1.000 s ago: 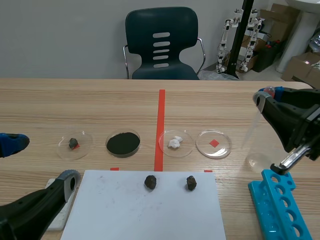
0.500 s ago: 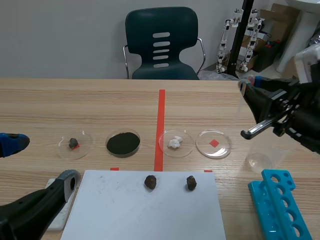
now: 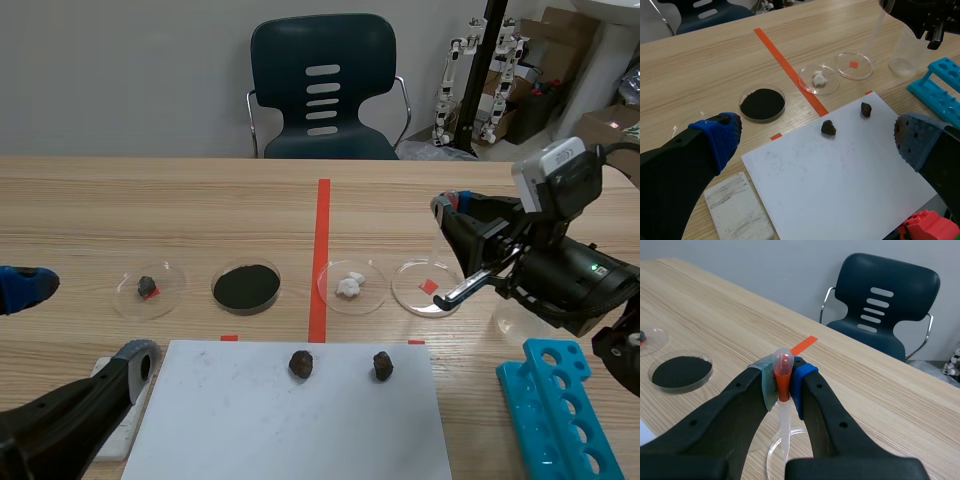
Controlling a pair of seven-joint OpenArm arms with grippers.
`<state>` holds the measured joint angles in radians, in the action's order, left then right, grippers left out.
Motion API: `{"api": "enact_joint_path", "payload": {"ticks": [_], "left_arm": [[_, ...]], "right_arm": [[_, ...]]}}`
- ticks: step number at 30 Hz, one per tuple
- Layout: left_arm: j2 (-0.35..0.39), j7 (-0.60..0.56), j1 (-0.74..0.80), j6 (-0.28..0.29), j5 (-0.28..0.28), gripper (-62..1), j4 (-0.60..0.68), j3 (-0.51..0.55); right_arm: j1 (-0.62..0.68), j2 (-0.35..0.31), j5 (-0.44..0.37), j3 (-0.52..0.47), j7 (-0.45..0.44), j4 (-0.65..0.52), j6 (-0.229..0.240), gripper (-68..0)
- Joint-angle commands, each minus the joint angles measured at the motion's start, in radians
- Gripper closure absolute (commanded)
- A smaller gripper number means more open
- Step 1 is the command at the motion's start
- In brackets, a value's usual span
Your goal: Draw acid from the petri dish
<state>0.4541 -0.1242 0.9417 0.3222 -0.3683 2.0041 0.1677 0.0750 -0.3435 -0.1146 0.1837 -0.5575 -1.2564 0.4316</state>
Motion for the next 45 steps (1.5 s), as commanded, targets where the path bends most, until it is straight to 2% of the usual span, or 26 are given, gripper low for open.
{"api": "enact_joint_path", "payload": {"ticks": [1,7,14,22,45], "left_arm": [[-0.005,-0.014,0.003,0.002,-0.01,-62.3,0.006,-0.005],[-0.005,-0.014,0.003,0.002,-0.01,-62.3,0.006,-0.005],[-0.005,-0.014,0.003,0.002,-0.01,-62.3,0.006,-0.005],[-0.005,-0.014,0.003,0.002,-0.01,-62.3,0.006,-0.005],[-0.005,-0.014,0.003,0.002,-0.01,-62.3,0.006,-0.005]], "right_arm": [[-0.02,-0.002,0.004,-0.005,-0.019,-0.018,-0.017,-2.2],[-0.02,0.026,0.022,-0.006,-0.018,-0.002,-0.025,-2.2],[-0.02,0.034,0.025,-0.006,-0.002,0.008,-0.096,-2.1],[-0.029,0.05,0.025,-0.006,0.001,0.051,-0.137,-1.9],[-0.061,0.07,0.02,-0.006,-0.127,0.171,-0.11,-1.9]]}}
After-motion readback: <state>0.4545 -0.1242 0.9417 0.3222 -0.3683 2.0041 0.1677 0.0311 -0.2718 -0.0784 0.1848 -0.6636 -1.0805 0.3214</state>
